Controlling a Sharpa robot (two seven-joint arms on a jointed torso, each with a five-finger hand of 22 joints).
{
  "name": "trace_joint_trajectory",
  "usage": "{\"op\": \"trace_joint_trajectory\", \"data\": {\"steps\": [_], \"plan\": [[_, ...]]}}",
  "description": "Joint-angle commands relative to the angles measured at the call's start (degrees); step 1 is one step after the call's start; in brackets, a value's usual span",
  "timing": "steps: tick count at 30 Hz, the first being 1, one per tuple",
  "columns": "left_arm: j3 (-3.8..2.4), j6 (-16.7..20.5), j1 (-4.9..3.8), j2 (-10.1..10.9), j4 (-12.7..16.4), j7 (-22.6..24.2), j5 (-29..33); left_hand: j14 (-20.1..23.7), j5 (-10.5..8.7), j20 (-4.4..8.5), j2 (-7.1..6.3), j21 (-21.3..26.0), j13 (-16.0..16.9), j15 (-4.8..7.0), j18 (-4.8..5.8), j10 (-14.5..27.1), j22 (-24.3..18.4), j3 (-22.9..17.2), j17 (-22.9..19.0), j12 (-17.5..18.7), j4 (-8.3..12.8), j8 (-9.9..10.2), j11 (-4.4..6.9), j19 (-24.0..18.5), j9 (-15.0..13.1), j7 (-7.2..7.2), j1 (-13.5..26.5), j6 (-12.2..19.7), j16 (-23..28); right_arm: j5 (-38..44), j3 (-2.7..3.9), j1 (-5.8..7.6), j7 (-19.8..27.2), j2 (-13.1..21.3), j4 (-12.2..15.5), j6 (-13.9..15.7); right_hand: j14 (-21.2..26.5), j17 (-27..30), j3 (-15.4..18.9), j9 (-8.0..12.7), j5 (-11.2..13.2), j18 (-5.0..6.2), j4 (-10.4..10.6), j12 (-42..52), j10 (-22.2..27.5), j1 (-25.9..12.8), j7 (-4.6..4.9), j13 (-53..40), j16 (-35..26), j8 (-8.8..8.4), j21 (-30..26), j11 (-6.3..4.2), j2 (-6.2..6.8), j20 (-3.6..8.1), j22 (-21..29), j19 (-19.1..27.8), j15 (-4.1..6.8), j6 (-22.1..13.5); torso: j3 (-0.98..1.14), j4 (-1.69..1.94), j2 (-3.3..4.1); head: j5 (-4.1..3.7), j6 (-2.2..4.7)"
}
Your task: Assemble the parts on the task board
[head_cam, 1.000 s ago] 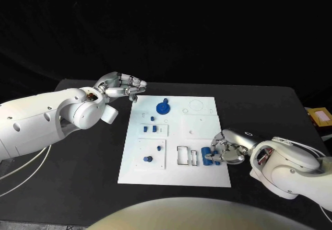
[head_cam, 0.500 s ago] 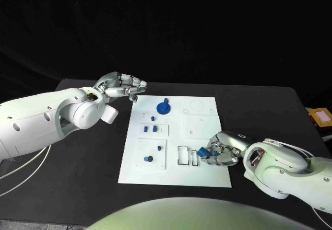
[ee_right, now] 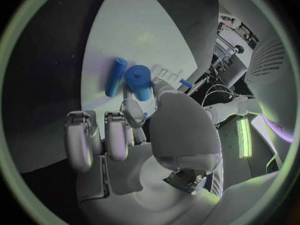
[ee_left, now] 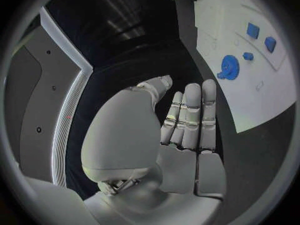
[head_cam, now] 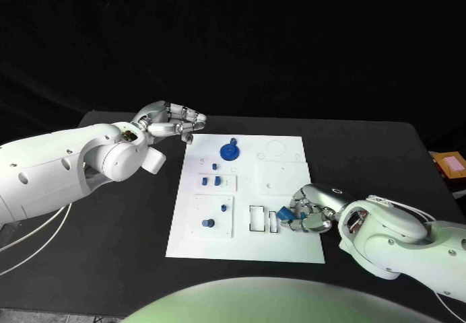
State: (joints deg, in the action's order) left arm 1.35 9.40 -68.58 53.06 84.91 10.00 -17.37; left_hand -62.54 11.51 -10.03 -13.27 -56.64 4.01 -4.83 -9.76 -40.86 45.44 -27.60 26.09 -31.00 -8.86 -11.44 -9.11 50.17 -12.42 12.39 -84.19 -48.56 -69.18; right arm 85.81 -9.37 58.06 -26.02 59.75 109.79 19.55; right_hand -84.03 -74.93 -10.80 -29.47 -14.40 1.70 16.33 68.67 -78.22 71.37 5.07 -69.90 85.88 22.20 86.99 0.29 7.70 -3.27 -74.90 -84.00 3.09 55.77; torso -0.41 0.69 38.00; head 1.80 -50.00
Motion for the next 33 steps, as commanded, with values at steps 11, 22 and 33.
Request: {"op": "trace_joint_trajectory", "data": {"steps": [11,22,33], "plan": [[-0.04,-1.0,-0.06,-0.2,0.0,0.3,0.3,0.4,0.20,-0.18,-0.24,0.2,-0.1,0.12,-0.81,0.4,0.0,-0.3,-0.1,-0.3,-0.1,-0.1,-0.13,-0.2,0.1,0.02,-0.2,-0.3,-0.2,-2.7,-0.09,1.14,-0.7,1.1,3.3,7.5,-4.5,-7.3,-2.9,-1.4,0.1,-1.37,0.3,3.2,-2.2,2.7,-1.34,-3.3,0.7,1.91,1.5,-0.81,-2.02,0.91,-14.7,-5.4,0.97,2.1,-0.01,0.00,-0.02,-0.24,0.00],[-0.04,-1.2,-0.06,-0.3,0.0,0.2,0.3,0.5,0.21,-0.18,-0.24,0.2,-0.1,0.13,-0.82,0.4,0.0,-0.4,-0.1,-0.4,-0.1,-0.1,-0.13,-0.3,0.1,0.03,-0.2,-0.3,-0.2,-5.9,-0.04,1.97,-0.4,-0.6,3.9,6.2,-4.5,-7.4,-3.0,-1.6,0.1,-1.38,0.4,3.1,-2.2,1.7,-1.29,-3.4,0.7,1.98,1.6,-0.77,-1.84,0.97,-14.7,-5.4,0.97,1.9,-0.04,0.03,0.04,-0.10,0.00],[-0.04,-1.4,-0.05,-0.4,0.0,0.1,0.3,0.5,0.21,-0.18,-0.24,0.2,-0.1,0.13,-0.82,0.4,0.0,-0.4,-0.1,-0.4,-0.1,-0.1,-0.13,-0.3,0.1,0.03,-0.2,-0.3,-0.2,-9.1,-0.05,1.59,-0.4,-4.9,1.8,2.4,-4.5,-7.5,-2.5,-2.4,2.0,-1.38,0.4,3.5,-2.6,-5.0,-1.24,-4.4,0.8,2.77,1.6,-0.67,-2.06,0.88,-14.7,-5.4,0.85,2.1,-0.05,0.08,0.10,0.00,0.00]]}}
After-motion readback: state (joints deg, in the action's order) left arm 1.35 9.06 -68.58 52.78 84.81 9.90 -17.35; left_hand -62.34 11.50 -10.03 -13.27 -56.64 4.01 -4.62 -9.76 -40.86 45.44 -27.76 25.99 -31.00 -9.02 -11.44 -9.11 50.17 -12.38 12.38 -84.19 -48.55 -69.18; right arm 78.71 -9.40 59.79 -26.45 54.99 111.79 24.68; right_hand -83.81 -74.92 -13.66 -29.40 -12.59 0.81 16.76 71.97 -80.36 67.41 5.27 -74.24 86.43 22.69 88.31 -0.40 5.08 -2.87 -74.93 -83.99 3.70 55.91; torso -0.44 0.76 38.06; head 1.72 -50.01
